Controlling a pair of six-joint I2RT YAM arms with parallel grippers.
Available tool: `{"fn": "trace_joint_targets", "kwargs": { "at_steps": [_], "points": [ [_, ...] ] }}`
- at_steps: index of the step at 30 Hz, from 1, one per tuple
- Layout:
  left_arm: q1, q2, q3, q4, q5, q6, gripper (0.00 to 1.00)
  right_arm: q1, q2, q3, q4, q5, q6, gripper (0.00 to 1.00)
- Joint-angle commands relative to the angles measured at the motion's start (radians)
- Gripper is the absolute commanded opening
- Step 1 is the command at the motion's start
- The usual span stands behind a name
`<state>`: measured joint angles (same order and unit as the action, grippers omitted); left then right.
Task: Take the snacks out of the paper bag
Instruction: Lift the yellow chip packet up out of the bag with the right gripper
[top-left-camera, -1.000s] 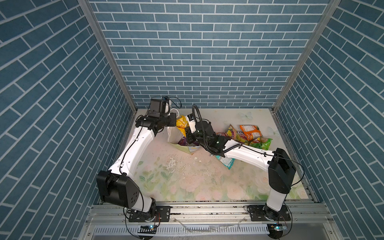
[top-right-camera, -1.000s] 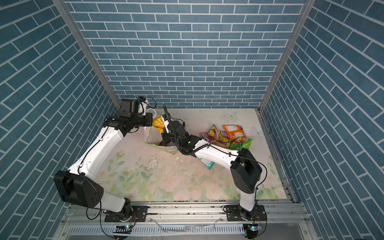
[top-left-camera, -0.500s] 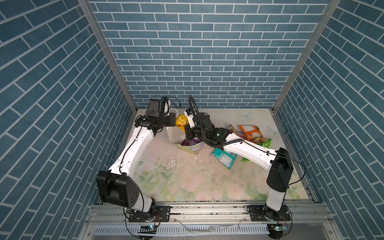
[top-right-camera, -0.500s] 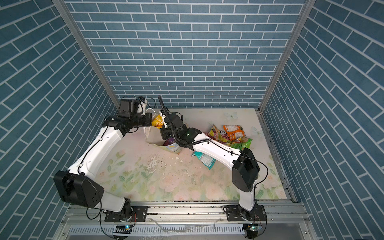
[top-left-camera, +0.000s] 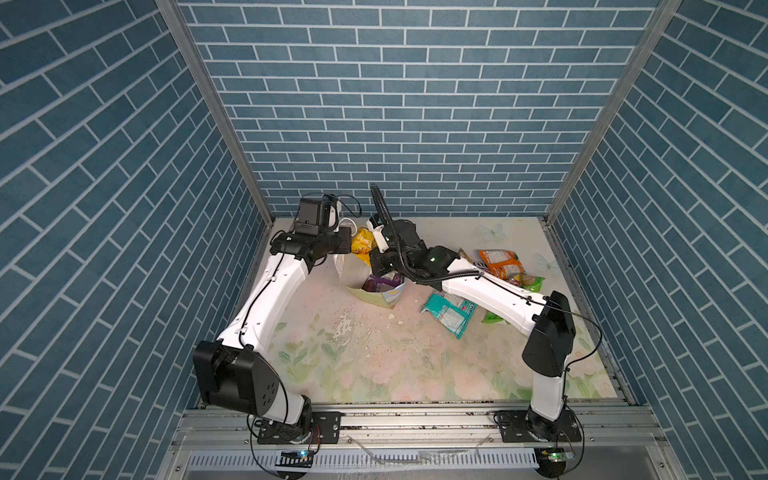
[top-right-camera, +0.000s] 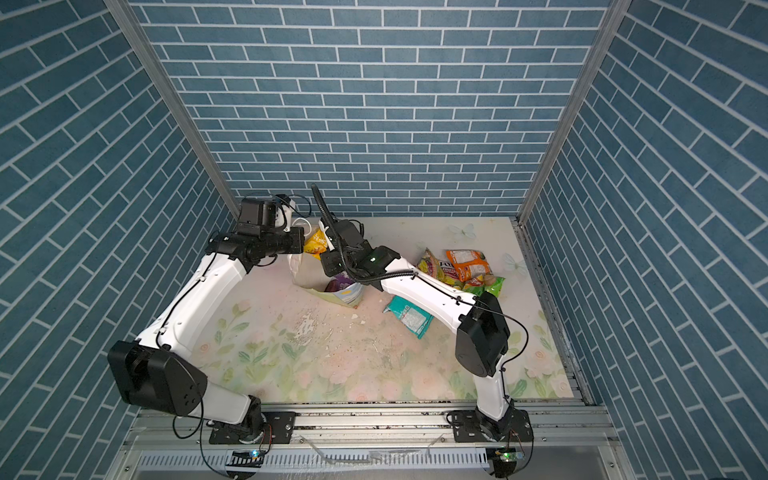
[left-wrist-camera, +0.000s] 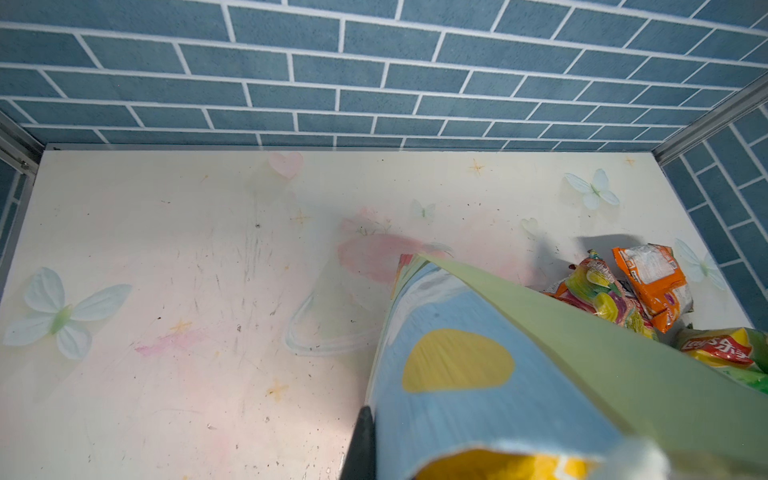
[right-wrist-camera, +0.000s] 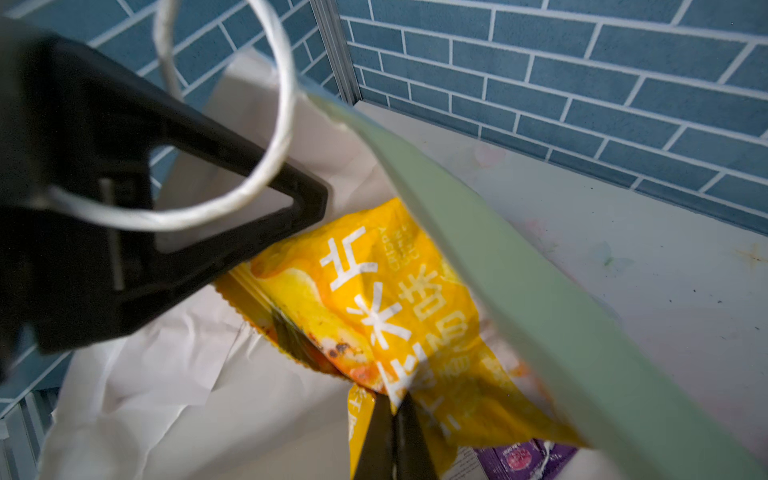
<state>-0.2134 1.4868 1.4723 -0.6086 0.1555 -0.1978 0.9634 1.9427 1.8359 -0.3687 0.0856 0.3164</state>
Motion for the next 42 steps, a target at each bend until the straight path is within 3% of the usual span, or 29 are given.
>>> {"fn": "trace_joint_targets", "kwargs": {
  "at_steps": [1,10,14,20,42],
  "points": [
    [0.006,-0.013,-0.008,0.011,0.023,-0.007,0.0,-0.015,0.043,0.113,-0.065,-0.01,0.01,0.0],
    [0.006,-0.015,-0.01,0.012,0.018,-0.003,0.0,-0.045,0.097,0.273,-0.242,-0.106,0.066,0.0],
    [0.005,-0.013,-0.012,0.012,0.022,-0.007,0.0,-0.054,0.077,0.252,-0.214,-0.142,0.079,0.0],
    [0.005,-0.005,-0.009,0.008,0.021,-0.003,0.0,-0.072,0.047,0.179,-0.108,-0.288,0.106,0.0],
    [0.006,-0.007,-0.005,-0.005,-0.015,-0.001,0.0,-0.088,-0.161,-0.08,0.087,-0.265,0.115,0.0]
  ]
}}
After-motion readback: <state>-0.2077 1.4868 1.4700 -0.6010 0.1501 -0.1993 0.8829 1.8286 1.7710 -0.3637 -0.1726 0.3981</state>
